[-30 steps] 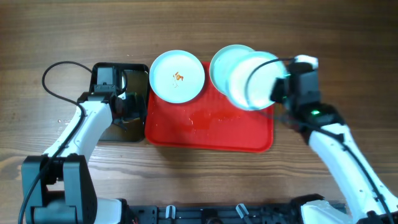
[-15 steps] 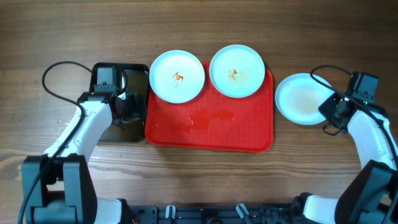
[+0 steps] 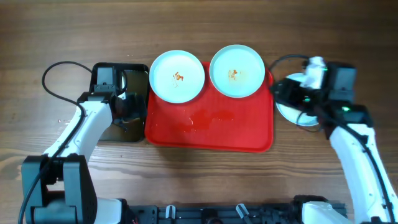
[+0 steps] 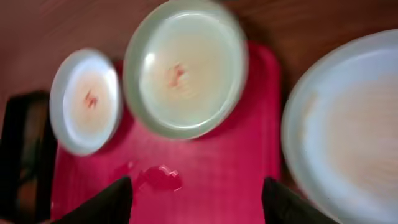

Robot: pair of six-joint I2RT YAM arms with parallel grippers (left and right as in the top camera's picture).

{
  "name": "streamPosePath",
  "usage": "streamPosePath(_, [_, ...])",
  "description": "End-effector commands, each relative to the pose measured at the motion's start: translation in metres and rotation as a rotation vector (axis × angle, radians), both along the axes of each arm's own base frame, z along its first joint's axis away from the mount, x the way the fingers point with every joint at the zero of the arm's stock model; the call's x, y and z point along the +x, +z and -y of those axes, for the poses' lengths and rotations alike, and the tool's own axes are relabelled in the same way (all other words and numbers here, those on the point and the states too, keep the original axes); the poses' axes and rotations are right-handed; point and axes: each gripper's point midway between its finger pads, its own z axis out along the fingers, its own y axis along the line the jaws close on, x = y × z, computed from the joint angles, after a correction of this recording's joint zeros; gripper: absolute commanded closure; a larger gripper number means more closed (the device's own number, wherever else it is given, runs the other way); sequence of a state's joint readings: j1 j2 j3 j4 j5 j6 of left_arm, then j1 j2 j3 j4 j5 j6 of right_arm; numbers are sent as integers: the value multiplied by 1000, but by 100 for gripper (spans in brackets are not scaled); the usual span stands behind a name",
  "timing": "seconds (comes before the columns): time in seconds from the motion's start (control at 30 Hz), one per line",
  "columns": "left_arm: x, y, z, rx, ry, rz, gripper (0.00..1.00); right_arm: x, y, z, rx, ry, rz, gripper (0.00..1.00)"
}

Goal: Clean dirty plates on tray and stack at the side
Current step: 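Grip the rim of the left plate with the right gripper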

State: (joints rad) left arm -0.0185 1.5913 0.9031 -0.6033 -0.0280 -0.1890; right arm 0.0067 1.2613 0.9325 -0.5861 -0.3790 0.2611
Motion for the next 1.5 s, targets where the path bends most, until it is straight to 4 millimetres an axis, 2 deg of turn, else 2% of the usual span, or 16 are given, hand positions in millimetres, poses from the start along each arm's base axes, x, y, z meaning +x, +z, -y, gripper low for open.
streamPosePath(0.0, [3,4,2,-15,7,15,0,12,43,-36,-125,98,84,31])
streamPosePath(0.07, [3,4,2,-15,7,15,0,15,57,-55,-139,139,58,31])
streamPosePath(0.13, [3,4,2,-15,7,15,0,18,54,-74,-133,168,-36,31])
streamPosePath(0.2, [3,4,2,-15,7,15,0,24,35,-109,-72,234,-107,31])
streamPosePath(0.3, [3,4,2,-15,7,14,0,32,-12,-155,-30,240,-205,32])
streamPosePath(0.37, [3,4,2,-15,7,15,0,32,-42,-178,-30,255,-254,32])
streamPosePath(0.47, [3,4,2,-15,7,15,0,32,-82,-199,-7,200,-347,36])
streamPosePath(0.53, [3,4,2,-15,7,15,0,34,-100,-209,3,182,-369,38])
streamPosePath(0.73, [3,4,2,-15,7,14,0,51,-132,-221,39,128,-368,41])
streamPosePath(0.8, [3,4,2,-15,7,14,0,53,-141,-222,49,102,-386,46])
streamPosePath(0.9, [3,4,2,-15,7,14,0,52,-146,-221,50,86,-403,56])
streamPosePath(1.0, [3,4,2,-15,7,14,0,50,-150,-219,41,81,-410,60])
streamPosePath(1.17, [3,4,2,-15,7,14,0,43,-167,-208,17,17,-443,64])
streamPosePath(1.3, [3,4,2,-15,7,14,0,40,-168,-208,18,28,-452,75])
streamPosePath(1.47, [3,4,2,-15,7,14,0,22,-175,-198,-46,68,-510,96])
